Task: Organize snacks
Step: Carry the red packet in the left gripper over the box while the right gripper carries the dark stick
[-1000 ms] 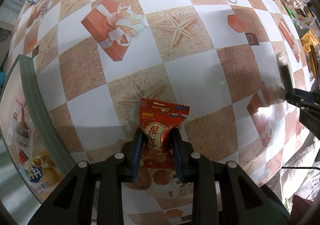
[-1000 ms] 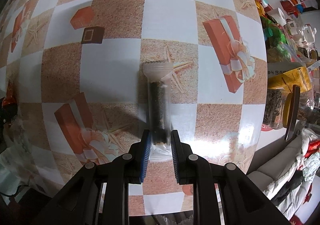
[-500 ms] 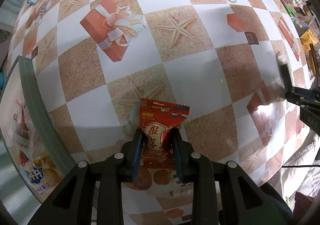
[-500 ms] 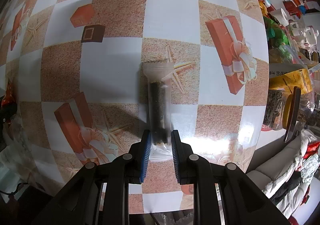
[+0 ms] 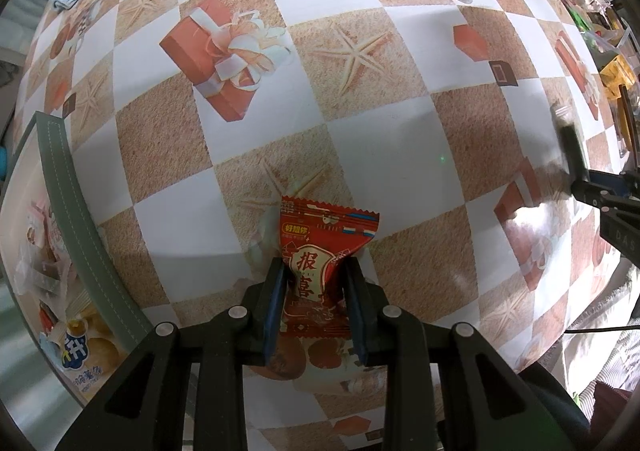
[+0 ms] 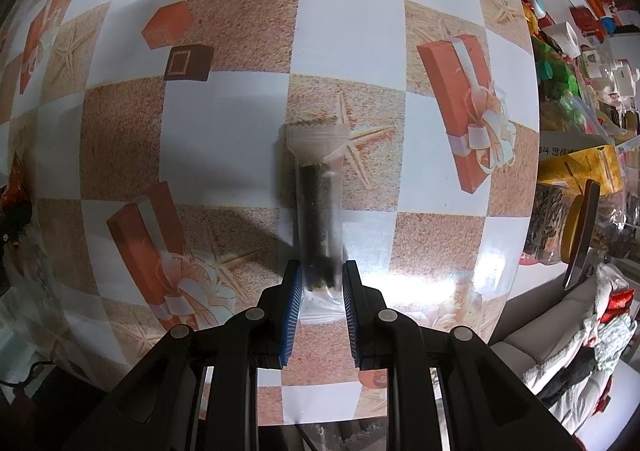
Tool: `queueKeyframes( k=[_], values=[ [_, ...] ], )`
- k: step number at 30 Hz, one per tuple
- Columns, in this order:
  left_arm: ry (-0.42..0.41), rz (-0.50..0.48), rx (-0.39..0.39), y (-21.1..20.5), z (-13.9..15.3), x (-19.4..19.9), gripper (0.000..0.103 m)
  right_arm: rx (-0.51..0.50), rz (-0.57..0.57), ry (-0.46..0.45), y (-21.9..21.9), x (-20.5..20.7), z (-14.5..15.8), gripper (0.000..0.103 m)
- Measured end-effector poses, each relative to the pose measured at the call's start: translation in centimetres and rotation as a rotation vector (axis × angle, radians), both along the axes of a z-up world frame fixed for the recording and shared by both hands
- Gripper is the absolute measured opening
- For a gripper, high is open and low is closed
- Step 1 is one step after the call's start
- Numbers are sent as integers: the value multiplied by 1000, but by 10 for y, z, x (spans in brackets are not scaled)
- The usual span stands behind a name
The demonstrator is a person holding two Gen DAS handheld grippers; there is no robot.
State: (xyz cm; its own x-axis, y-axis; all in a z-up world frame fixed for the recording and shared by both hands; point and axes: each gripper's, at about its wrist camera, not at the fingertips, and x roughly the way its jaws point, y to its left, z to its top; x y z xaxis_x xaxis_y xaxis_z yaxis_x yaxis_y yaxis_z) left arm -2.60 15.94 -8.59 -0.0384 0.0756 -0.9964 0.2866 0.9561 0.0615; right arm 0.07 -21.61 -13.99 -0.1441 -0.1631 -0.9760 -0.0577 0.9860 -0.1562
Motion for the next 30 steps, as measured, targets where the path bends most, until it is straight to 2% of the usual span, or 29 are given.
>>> queueKeyframes(
  k=[10, 14, 19, 24, 30],
  values=[
    [5, 4, 7, 3, -4, -5, 31, -7, -28, 7, 4, -1, 1, 22],
    [3, 4, 7, 3, -5, -7, 32, 88, -60, 37, 13, -3, 0, 22],
    [3, 3, 10, 3, -7, -8, 32, 171, -10, 63, 53, -13, -1, 22],
    [3, 11, 17, 7, -9, -13, 32, 167, 63, 76, 92, -18, 0, 23],
    [-3, 21, 16, 13, -10, -17, 32, 170, 85, 79, 104, -20, 0, 23]
  ],
)
